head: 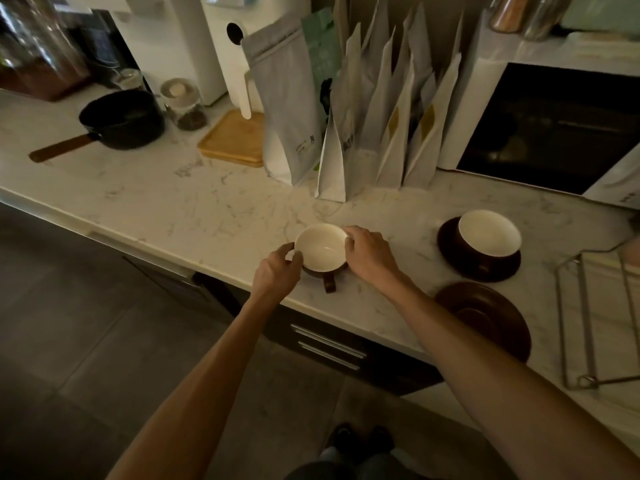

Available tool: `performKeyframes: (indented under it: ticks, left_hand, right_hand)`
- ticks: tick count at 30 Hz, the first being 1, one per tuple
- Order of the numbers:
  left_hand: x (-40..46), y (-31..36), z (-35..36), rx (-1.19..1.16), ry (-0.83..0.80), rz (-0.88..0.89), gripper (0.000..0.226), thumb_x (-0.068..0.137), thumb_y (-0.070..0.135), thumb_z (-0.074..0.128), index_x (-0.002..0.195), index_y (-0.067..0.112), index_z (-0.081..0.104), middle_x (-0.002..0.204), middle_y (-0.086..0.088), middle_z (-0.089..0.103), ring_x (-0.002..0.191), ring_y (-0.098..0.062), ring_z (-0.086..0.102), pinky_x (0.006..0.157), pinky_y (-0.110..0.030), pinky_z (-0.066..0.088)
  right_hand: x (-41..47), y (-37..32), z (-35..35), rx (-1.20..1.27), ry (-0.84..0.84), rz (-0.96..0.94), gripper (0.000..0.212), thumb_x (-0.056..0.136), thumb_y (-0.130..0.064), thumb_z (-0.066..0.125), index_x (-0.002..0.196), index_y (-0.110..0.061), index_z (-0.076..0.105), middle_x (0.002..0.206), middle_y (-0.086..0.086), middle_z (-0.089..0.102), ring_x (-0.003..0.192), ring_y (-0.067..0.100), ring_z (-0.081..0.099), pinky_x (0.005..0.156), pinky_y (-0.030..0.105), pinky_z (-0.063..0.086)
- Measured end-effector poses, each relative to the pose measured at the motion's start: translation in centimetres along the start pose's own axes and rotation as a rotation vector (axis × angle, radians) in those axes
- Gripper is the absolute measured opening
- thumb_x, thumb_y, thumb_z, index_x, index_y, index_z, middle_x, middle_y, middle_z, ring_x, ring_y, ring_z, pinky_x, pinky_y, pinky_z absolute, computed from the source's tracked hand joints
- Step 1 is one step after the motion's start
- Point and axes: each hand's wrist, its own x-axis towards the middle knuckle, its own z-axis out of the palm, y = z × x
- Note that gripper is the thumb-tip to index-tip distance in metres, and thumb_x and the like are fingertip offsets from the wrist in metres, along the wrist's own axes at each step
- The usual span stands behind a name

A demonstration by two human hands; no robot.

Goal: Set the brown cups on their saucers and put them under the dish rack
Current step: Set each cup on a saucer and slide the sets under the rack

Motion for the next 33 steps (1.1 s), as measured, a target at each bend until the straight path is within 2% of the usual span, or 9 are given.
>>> performKeyframes:
  ticks: [4, 10, 16, 21, 25, 30, 33]
  left_hand:
    - [0.3, 0.0, 0.1, -0.011, 0.025, 0.02, 0.048, 0.096, 0.036, 0.042, 0.138, 0.015, 0.048, 0.108, -0.018, 0.071, 0.095, -0.032, 0.069, 0.081, -0.05, 0.058]
    - [0.1, 1.0, 0.5, 0.03, 0.064, 0.087, 0.046, 0.097, 0.037, 0.04, 0.138, 0.017, 0.05, 0.105, -0.015, 0.073, 0.092, -0.029, 0.07, 0.082, -0.046, 0.058]
    - [-0.5, 3.2, 1.1, 0.071, 0.073, 0.182, 0.044, 0.097, 0.035, 0.041, 0.137, 0.019, 0.052, 0.103, -0.013, 0.074, 0.091, -0.026, 0.068, 0.077, -0.033, 0.051]
    - [-1.5, 5.2, 2.3, 0.05, 0.053, 0.24, 0.044, 0.097, 0.036, 0.042, 0.136, 0.021, 0.052, 0.102, -0.012, 0.074, 0.094, -0.027, 0.069, 0.086, -0.04, 0.055]
    - [-2.8, 6.7, 4.1, 0.049, 0.012, 0.299, 0.043, 0.096, 0.037, 0.043, 0.135, 0.022, 0.053, 0.095, -0.01, 0.075, 0.092, -0.026, 0.069, 0.085, -0.042, 0.056]
    - [-4.9, 8.6, 6.6, 0.057, -0.031, 0.346, 0.042, 0.096, 0.035, 0.043, 0.135, 0.022, 0.055, 0.099, -0.011, 0.075, 0.095, -0.029, 0.068, 0.085, -0.04, 0.054]
    - [-6.1, 9.8, 8.4, 0.065, -0.084, 0.375, 0.042, 0.096, 0.034, 0.044, 0.135, 0.021, 0.055, 0.102, -0.013, 0.075, 0.095, -0.03, 0.069, 0.085, -0.041, 0.055]
  right_hand:
    - [-0.3, -0.4, 0.0, 0.04, 0.016, 0.029, 0.038, 0.097, -0.018, 0.041, 0.131, -0.014, 0.057, 0.123, 0.012, 0.066, 0.112, 0.033, 0.06, 0.093, 0.04, 0.05]
    - [-1.3, -0.4, -0.4, 0.112, 0.084, 0.086, 0.034, 0.094, -0.013, 0.043, 0.123, -0.011, 0.062, 0.108, 0.013, 0.071, 0.088, 0.03, 0.069, 0.079, 0.045, 0.058]
    - [-2.8, 0.8, -2.4, 0.191, 0.166, 0.122, 0.033, 0.095, -0.013, 0.047, 0.125, -0.01, 0.061, 0.109, 0.013, 0.07, 0.088, 0.029, 0.069, 0.072, 0.045, 0.061]
    - [-4.7, 2.5, -4.8, 0.239, 0.198, 0.149, 0.033, 0.096, -0.012, 0.049, 0.128, -0.008, 0.059, 0.109, 0.014, 0.071, 0.083, 0.029, 0.072, 0.069, 0.044, 0.062]
    - [-6.9, 4.5, -6.8, 0.272, 0.219, 0.189, 0.033, 0.097, -0.01, 0.05, 0.129, -0.007, 0.058, 0.109, 0.015, 0.07, 0.08, 0.027, 0.073, 0.066, 0.042, 0.063]
    - [-9.5, 7.6, -8.7, 0.268, 0.22, 0.246, 0.029, 0.097, -0.011, 0.05, 0.124, -0.009, 0.062, 0.107, 0.011, 0.07, 0.073, 0.024, 0.073, 0.059, 0.035, 0.063]
    - [-11.1, 9.6, -9.6, 0.27, 0.229, 0.281, 0.026, 0.096, -0.012, 0.05, 0.117, -0.01, 0.064, 0.1, 0.011, 0.071, 0.07, 0.024, 0.072, 0.056, 0.036, 0.062]
